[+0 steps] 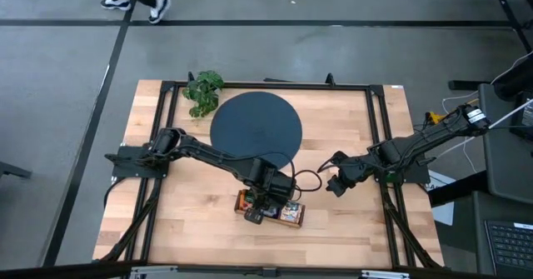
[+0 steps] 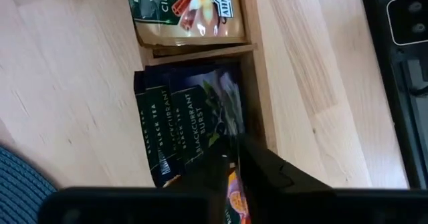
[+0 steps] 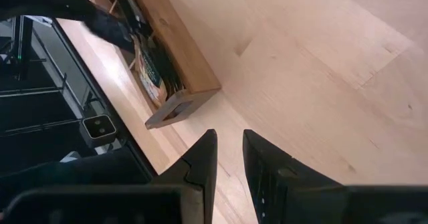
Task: Pick & Place Tea
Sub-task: Put the violet tea bag into the middle section of the wooden organizer, then return to Home Position
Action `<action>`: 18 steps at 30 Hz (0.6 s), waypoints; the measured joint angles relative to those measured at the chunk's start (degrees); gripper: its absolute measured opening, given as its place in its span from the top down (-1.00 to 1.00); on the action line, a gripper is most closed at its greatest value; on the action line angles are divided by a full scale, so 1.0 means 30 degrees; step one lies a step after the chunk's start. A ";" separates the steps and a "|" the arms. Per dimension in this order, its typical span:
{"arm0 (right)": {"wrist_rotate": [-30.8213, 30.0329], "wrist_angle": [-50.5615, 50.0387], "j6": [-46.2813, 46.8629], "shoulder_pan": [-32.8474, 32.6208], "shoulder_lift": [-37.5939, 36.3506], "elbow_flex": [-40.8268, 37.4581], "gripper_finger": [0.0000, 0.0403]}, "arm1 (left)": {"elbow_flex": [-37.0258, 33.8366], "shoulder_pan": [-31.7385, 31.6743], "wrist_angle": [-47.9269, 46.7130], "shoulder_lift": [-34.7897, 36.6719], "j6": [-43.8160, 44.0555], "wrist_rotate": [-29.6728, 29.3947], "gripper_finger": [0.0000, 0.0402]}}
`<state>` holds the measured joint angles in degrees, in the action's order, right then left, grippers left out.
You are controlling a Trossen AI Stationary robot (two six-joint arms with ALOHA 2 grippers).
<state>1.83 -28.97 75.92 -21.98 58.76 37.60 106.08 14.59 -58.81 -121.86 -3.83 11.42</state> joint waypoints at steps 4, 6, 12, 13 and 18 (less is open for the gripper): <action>0.0011 -0.0004 -0.0051 0.0007 0.0000 0.0000 0.63 | 0.0000 0.0000 -0.0025 0.0000 -0.0441 -0.0360 0.72; 0.0020 -0.0007 -0.0066 0.0007 0.0000 0.0000 0.63 | 0.0000 0.0000 -0.0043 0.0000 -0.0489 -0.0989 0.64; 0.0062 -0.0007 0.0415 0.0007 0.0000 0.0000 0.63 | -0.0007 -0.0137 -0.0184 0.0186 -0.0371 -0.1443 0.46; 0.0082 0.0005 0.0682 0.0007 0.0000 0.0000 0.63 | -0.0015 -0.0160 -0.0357 0.0328 -0.0215 -0.1456 0.44; 0.0091 0.0515 0.1565 0.0015 -0.0007 0.0000 0.63 | -0.0015 -0.0321 -0.0702 0.1613 0.1125 -0.1691 0.43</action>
<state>2.11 -27.43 80.62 -21.93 58.74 37.60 106.04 13.63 -60.91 -117.02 -0.45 6.35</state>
